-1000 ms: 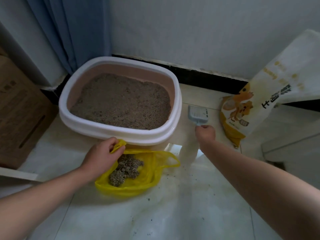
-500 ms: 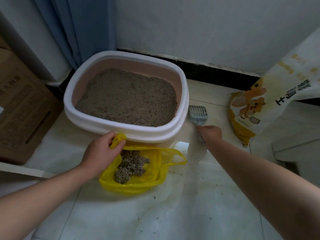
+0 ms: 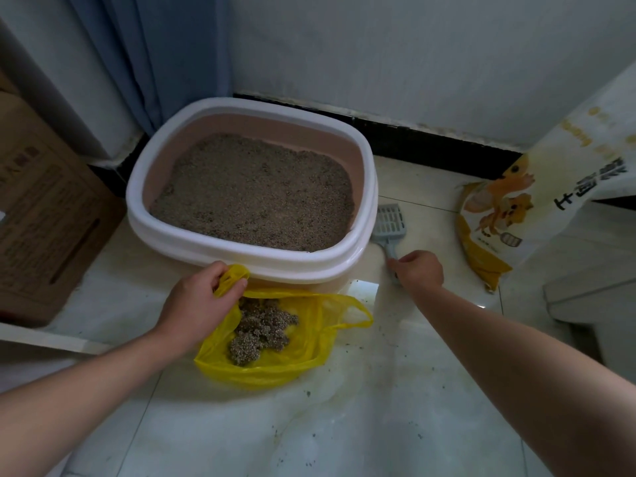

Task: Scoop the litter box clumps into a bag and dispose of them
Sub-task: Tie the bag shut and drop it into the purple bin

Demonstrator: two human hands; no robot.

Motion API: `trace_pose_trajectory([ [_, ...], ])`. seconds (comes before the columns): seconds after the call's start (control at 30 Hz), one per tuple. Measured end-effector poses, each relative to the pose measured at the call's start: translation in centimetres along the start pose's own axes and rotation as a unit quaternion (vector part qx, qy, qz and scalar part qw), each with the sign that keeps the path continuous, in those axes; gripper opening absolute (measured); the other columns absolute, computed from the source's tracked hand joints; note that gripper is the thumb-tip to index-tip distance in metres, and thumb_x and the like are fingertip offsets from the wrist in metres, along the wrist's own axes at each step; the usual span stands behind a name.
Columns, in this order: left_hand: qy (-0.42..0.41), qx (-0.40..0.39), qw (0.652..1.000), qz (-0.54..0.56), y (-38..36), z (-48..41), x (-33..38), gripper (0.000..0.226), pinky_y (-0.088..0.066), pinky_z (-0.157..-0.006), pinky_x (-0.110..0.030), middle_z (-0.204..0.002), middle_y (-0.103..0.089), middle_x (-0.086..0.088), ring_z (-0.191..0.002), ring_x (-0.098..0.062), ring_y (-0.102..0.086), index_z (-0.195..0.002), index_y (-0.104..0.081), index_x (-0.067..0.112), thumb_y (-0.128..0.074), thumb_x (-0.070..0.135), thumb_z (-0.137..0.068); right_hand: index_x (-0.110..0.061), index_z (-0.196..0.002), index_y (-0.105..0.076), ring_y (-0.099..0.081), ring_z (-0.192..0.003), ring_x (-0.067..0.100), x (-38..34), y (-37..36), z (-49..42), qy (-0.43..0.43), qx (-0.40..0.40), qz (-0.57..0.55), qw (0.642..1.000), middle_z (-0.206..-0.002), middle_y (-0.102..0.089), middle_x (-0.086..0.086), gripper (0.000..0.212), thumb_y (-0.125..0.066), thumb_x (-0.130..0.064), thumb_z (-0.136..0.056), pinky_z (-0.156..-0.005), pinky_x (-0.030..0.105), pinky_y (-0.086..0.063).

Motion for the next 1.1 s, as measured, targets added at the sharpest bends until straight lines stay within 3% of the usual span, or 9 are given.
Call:
trace_pose_trajectory([
  [0.17,-0.002,0.009,1.000,-0.006,0.4,0.1,0.3,0.032,-0.048,-0.059,-0.044,-0.059,-0.054,-0.003,-0.061,-0.025,-0.057,-0.075,-0.053,0.019,-0.064,0.044,-0.092,-0.021,-0.070,-0.066,-0.058,-0.064,0.011,-0.1,0.0,0.6,0.026,-0.006,0.015,1.000,-0.066,-0.064,-0.005,0.022,-0.074,-0.034,-0.084,-0.068,0.031,-0.047],
  [0.3,0.014,-0.017,1.000,-0.019,0.6,0.2,0.6,0.029,-0.050,-0.062,-0.040,-0.065,-0.060,0.002,-0.064,-0.020,-0.060,-0.080,-0.054,0.023,-0.064,0.048,-0.090,-0.019,-0.078,-0.072,-0.061,-0.066,0.013,-0.9,0.2,1.6,0.077,-0.016,0.029,0.996,-0.071,-0.068,-0.004,0.015,-0.069,-0.030,-0.087,-0.063,0.028,-0.045],
  [0.47,0.061,-0.035,0.997,-0.016,2.0,1.7,0.5,0.029,-0.054,-0.082,-0.039,-0.096,-0.069,0.010,-0.092,-0.016,-0.065,-0.106,-0.054,0.033,-0.066,0.053,-0.087,-0.022,-0.073,-0.071,-0.063,-0.068,0.014,-3.4,0.9,4.8,0.195,-0.027,0.068,0.978,-0.067,-0.068,-0.007,0.014,-0.067,-0.029,-0.084,-0.064,0.026,-0.044],
  [0.6,0.119,-0.032,0.992,0.029,3.5,3.6,-0.3,0.047,-0.053,-0.093,-0.041,-0.111,-0.069,0.011,-0.102,-0.014,-0.066,-0.116,-0.052,0.039,-0.069,0.060,-0.078,-0.022,-0.073,-0.072,-0.065,-0.067,0.012,-4.7,0.1,8.1,0.255,-0.124,0.101,0.954,-0.066,-0.069,-0.008,0.013,-0.070,-0.027,-0.085,-0.062,0.025,-0.048],
  [0.7,0.149,-0.034,0.988,0.008,4.4,4.9,-0.3,0.044,-0.053,-0.090,-0.040,-0.104,-0.071,0.006,-0.094,-0.018,-0.068,-0.118,-0.055,0.029,-0.076,0.041,-0.081,-0.020,-0.081,-0.074,-0.068,-0.074,0.017,-4.4,-1.6,9.2,0.243,-0.186,0.132,0.943,-0.074,-0.072,-0.005,0.018,-0.073,-0.037,-0.082,-0.071,0.030,-0.055],
  [0.8,0.138,-0.050,0.988,-0.044,5.0,5.9,0.0,0.027,-0.054,-0.082,-0.039,-0.091,-0.072,0.005,-0.088,-0.020,-0.068,-0.100,-0.062,0.025,-0.076,0.031,-0.078,-0.016,-0.098,-0.069,-0.067,-0.092,0.021,-3.2,-3.5,9.7,0.197,-0.236,0.220,0.926,-0.094,-0.068,0.000,0.038,-0.072,-0.049,-0.080,-0.080,0.034,-0.056],
  [0.9,0.103,-0.041,0.993,-0.046,5.8,5.8,0.5,0.011,-0.052,-0.074,-0.038,-0.077,-0.069,0.002,-0.080,-0.021,-0.066,-0.080,-0.065,0.019,-0.073,0.026,-0.078,-0.004,-0.092,-0.071,-0.072,-0.084,0.026,-2.0,-4.6,11.1,0.155,-0.325,0.280,0.890,-0.084,-0.071,0.010,0.029,-0.068,-0.032,-0.083,-0.074,0.036,-0.059],
  [1.0,0.067,0.010,0.997,0.028,6.8,5.3,2.0,0.014,-0.042,-0.063,-0.025,-0.067,-0.063,0.004,-0.065,-0.010,-0.056,-0.074,-0.064,0.018,-0.073,0.017,-0.084,-0.004,-0.082,-0.072,-0.065,-0.059,0.012,-3.5,-3.7,12.2,0.221,-0.318,0.256,0.886,-0.072,-0.074,0.006,0.019,-0.063,-0.020,-0.084,-0.062,0.029,-0.055],
  [1.1,0.010,0.043,0.996,0.081,6.9,4.9,4.3,0.012,-0.039,-0.060,-0.022,-0.067,-0.061,0.002,-0.062,-0.007,-0.051,-0.077,-0.065,0.016,-0.075,0.016,-0.084,-0.012,-0.075,-0.068,-0.064,-0.056,0.007,-7.4,-1.4,14.4,0.341,-0.267,0.179,0.884,-0.067,-0.071,0.000,0.019,-0.063,-0.023,-0.090,-0.060,0.028,-0.051],
])
Point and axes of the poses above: each hand's wrist, its own z-axis away from the middle knuckle, its own y-axis out of the back of the hand, x = y × z, the point moved 7 cm from there along -z, towards the middle knuckle
